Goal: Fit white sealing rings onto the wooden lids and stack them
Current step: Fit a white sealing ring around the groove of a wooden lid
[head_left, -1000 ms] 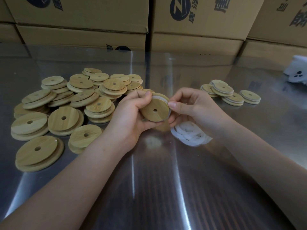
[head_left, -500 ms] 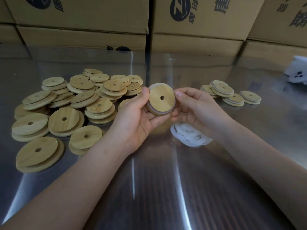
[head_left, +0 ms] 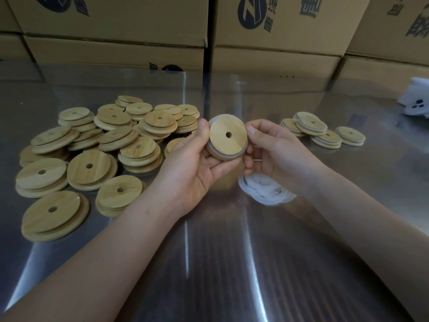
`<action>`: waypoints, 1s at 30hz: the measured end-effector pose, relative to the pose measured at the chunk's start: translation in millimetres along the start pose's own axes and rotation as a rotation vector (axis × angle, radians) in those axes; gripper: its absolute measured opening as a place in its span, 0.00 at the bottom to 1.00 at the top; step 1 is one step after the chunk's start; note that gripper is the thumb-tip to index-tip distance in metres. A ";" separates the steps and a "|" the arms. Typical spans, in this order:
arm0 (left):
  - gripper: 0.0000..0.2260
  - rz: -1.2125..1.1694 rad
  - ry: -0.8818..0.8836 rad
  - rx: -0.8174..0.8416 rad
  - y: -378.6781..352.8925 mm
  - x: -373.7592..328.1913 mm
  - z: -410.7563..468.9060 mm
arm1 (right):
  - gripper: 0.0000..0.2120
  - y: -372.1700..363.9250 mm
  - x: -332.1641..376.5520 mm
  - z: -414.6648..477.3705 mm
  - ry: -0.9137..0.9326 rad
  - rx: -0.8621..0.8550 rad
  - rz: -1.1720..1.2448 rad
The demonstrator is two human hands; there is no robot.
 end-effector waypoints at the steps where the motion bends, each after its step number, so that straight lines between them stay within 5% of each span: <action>1: 0.20 -0.001 -0.002 0.009 -1.5 -1.3 -0.3 | 0.06 0.5 0.3 0.3 -0.008 -0.005 0.017; 8: 0.24 0.045 -0.024 0.074 -2.8 -5.6 -1.1 | 0.13 2.7 -1.1 1.6 -0.048 0.011 0.099; 14: 0.39 0.033 -0.091 0.068 -0.6 -7.5 -0.4 | 0.15 2.1 0.2 0.4 -0.025 0.092 0.088; 20: 0.33 0.042 -0.096 0.054 -0.2 -8.7 -1.9 | 0.21 2.6 -0.9 -0.6 -0.024 0.155 0.107; 30: 0.32 0.213 -0.103 0.025 1.5 -9.6 -1.7 | 0.15 2.7 2.9 -1.4 -0.034 0.135 0.084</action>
Point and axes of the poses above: each hand's wrist, its own z-axis towards the middle knuckle, its own y-axis out of the back of the hand, x = y × z, the point moved 4 cm from there along z, towards the middle knuckle, and after that the axes turned 3 degrees about x, right-handed, at the moved point
